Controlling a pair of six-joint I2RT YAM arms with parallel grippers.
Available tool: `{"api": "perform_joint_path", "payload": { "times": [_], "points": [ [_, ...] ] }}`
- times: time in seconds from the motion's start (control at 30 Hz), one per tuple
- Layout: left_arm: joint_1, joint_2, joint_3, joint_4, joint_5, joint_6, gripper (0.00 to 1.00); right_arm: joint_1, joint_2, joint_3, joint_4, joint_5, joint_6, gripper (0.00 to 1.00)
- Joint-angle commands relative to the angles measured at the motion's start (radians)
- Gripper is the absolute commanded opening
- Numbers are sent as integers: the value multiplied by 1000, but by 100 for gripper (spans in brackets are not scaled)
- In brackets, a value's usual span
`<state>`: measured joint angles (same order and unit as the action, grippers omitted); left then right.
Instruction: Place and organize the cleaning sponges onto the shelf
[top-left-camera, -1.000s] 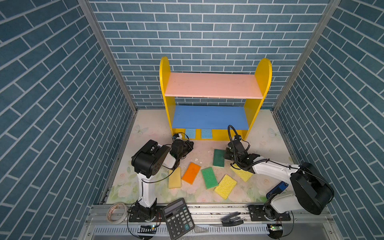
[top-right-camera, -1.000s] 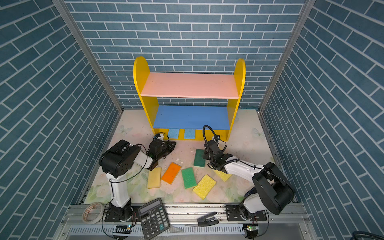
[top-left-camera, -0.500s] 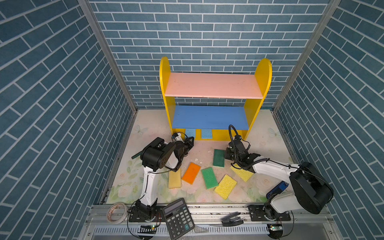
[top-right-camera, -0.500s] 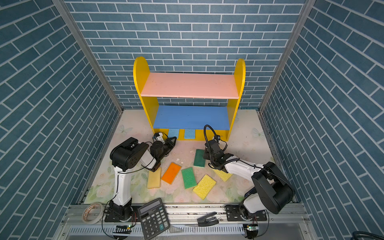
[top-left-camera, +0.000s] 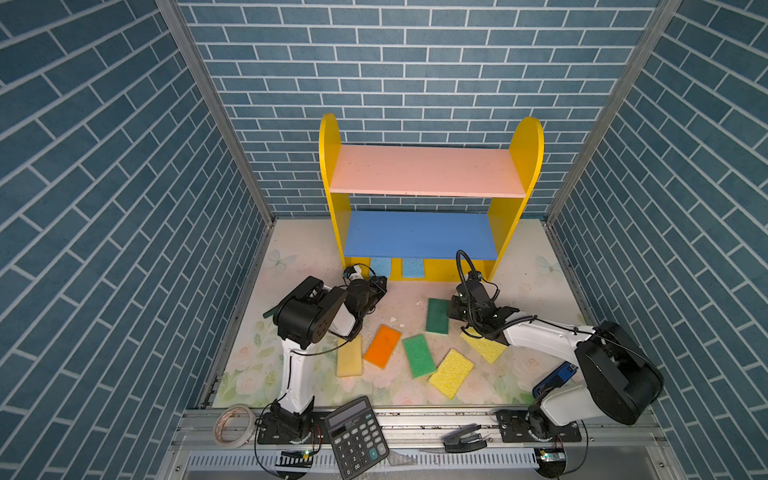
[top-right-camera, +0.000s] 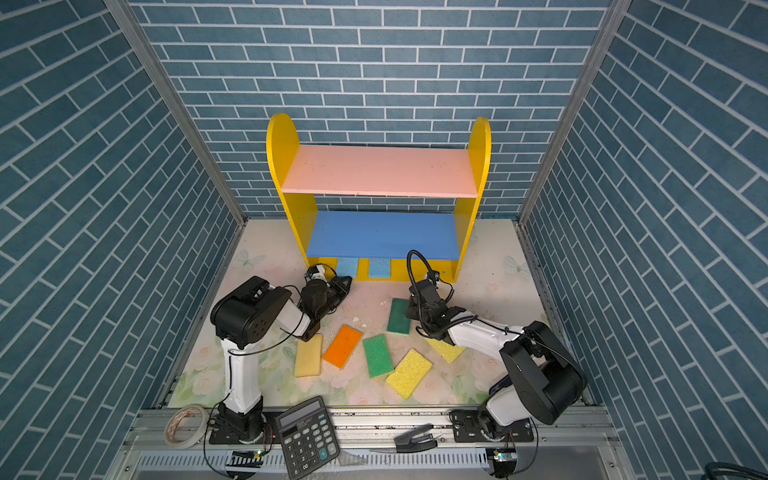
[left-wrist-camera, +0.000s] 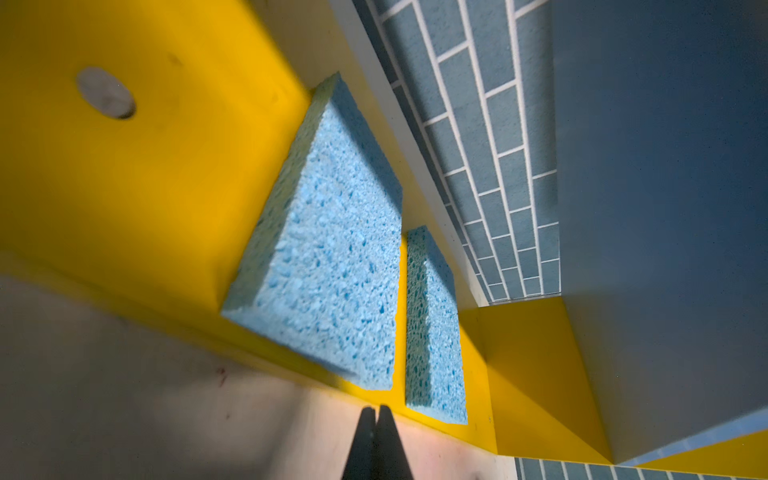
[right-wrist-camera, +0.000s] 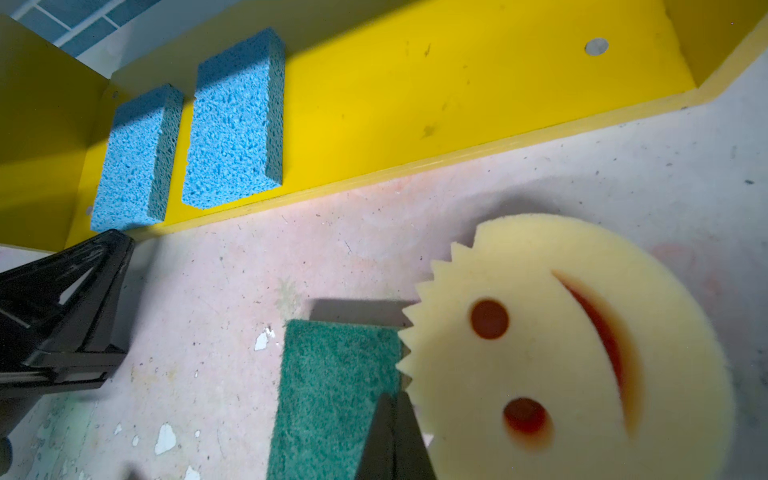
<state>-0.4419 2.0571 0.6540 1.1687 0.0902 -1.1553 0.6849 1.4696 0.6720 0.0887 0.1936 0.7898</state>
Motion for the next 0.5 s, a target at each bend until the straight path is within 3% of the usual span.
{"api": "perform_joint_path", "payload": {
  "times": [0.0,0.47],
  "points": [
    [-4,15,-41,-214,-6,19,0,-4,24,-1,10,-19,37,0],
    [-9,55,52,-314,5,44,0,-5,6,-29,8,-3,37,0]
  ]
}}
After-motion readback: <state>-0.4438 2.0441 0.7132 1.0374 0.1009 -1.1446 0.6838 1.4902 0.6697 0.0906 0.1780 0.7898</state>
